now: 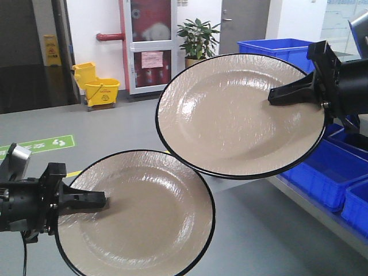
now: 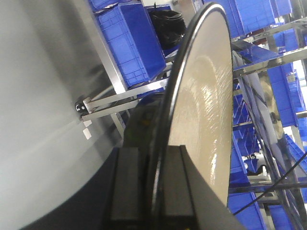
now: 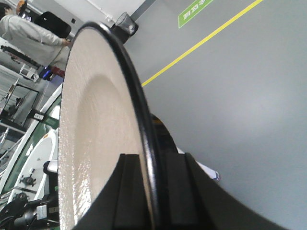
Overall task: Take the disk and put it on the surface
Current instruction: 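Hold both plates while the base drives to the steel counter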
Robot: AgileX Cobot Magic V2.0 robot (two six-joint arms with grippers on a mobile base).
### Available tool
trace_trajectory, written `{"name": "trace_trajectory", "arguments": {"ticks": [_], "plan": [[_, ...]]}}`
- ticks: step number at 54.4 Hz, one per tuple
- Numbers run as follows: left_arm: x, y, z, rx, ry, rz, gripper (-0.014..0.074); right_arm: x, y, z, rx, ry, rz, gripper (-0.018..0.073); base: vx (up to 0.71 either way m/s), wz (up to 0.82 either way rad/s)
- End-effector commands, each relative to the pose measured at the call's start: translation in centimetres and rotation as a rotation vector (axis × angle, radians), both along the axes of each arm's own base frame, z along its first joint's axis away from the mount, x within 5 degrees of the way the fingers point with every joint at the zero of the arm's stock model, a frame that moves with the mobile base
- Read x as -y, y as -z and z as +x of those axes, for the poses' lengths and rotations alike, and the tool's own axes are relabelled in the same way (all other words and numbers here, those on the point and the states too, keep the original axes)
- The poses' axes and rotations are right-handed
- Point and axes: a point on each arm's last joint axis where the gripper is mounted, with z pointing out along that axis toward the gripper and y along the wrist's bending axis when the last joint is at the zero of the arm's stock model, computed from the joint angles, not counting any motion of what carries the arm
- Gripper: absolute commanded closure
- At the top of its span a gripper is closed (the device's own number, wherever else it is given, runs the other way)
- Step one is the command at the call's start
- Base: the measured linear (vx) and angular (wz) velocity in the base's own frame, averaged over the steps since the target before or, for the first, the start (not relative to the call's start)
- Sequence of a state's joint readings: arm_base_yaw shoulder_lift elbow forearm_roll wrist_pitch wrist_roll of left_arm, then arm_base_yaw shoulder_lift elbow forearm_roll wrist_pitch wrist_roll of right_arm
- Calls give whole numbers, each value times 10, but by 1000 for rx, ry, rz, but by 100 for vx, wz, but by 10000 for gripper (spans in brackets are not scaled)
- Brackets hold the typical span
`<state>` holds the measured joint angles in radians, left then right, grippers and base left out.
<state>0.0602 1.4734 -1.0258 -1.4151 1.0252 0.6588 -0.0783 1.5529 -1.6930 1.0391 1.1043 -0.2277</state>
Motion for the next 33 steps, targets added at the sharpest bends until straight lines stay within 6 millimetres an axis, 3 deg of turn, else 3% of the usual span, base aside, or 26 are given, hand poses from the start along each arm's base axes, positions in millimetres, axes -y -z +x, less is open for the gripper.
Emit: {"name": "trace_trajectory", "arguments": {"ticks": [1, 33], "plan": [[4, -33, -7, 71, -2, -142, 598, -2, -37, -16, 123, 27, 121, 561, 20, -16], [4, -33, -7, 71, -2, -142, 598, -3, -37, -17, 119, 20, 121, 561, 26, 4]]}}
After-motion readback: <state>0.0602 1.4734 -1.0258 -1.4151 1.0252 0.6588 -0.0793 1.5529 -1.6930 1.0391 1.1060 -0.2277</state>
